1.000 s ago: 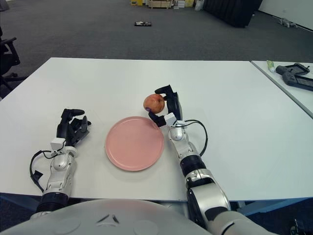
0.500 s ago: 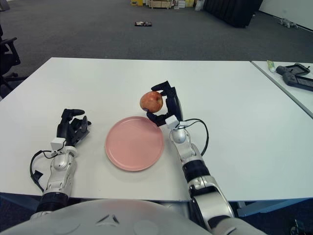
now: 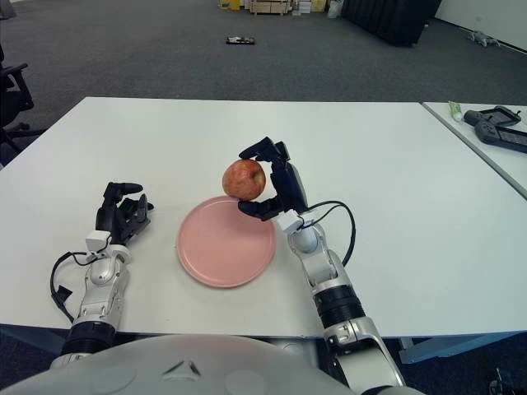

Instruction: Put the apple into the plate.

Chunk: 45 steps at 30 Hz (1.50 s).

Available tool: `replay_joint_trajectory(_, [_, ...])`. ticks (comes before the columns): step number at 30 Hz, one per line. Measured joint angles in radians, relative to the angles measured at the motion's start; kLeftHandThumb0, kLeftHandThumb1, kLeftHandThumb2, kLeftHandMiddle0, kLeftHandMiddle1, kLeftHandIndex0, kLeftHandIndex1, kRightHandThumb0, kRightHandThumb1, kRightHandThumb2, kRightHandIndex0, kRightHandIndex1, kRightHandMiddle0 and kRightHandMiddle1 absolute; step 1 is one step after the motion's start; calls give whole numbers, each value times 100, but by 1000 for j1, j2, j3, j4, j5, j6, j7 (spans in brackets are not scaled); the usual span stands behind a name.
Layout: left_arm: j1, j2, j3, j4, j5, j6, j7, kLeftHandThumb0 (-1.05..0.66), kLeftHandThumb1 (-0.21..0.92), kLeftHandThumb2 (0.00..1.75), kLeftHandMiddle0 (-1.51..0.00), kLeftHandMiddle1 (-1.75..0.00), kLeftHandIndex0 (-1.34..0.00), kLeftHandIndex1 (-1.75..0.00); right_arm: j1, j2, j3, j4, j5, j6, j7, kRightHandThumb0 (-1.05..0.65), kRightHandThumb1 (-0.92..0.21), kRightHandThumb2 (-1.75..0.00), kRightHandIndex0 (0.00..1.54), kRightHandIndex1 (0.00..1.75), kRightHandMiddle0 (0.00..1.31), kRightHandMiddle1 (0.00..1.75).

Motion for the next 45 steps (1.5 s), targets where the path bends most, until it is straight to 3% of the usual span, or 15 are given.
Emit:
replay_joint_trajectory(9, [-1,-1,0,-2,10,7,11,-38,68,86,-60,-158,-34,-175,23,-42,31,-56,78,8,169,-50,-27,-137,130,175,65,175])
replay_joint_trajectory(14, [-1,0,0,-1,8,6,10,-38,68,86,-57,-159,-34,-175,27,-90,47,-117,155,58,307,-49,-28,-136,129,175,64,175])
replay_joint_trajectory(20, [-1,0,-1,-2,9,9,11,-38,72,81,-56,-156,-31,-175,26,-143,66,-175,174,123,430,-48,-31,-132,119,175,62,175])
replay_joint_trajectory(26, [-1,0,-1,-9,13,28,11,-37,73,80,-56,-155,-31,-175,27,-179,75,-221,149,210,499,-45,-42,-118,89,175,52,175])
replay_joint_trajectory(29, [-1,0,-2,-12,16,33,11,-37,73,80,-57,-155,-31,-175,31,-190,78,-252,139,254,521,-15,-44,-112,63,175,47,160])
replay_joint_trajectory(33, [0,0,-2,-15,17,38,11,-37,72,80,-58,-156,-31,-175,44,-200,81,-291,128,295,541,-4,-60,-93,40,175,33,162])
replay_joint_trajectory(34, [0,0,-2,-16,17,39,11,-37,72,81,-59,-156,-31,-175,48,-202,82,-298,122,301,543,-29,-60,-91,26,150,21,150])
replay_joint_trajectory(36, [1,0,-2,-17,16,39,11,-38,71,82,-60,-157,-32,-175,51,-213,88,-312,97,312,554,-56,-61,-87,11,117,9,135])
replay_joint_trajectory(42, [2,-1,-2,-18,15,37,11,-38,70,84,-60,-157,-33,-175,53,-254,105,-339,20,327,574,-77,-64,-77,1,67,1,102])
replay_joint_trajectory(45, [3,-1,-2,-17,15,33,11,-38,70,83,-59,-158,-33,-175,53,-257,105,-349,1,333,574,-79,-66,-75,0,58,0,95])
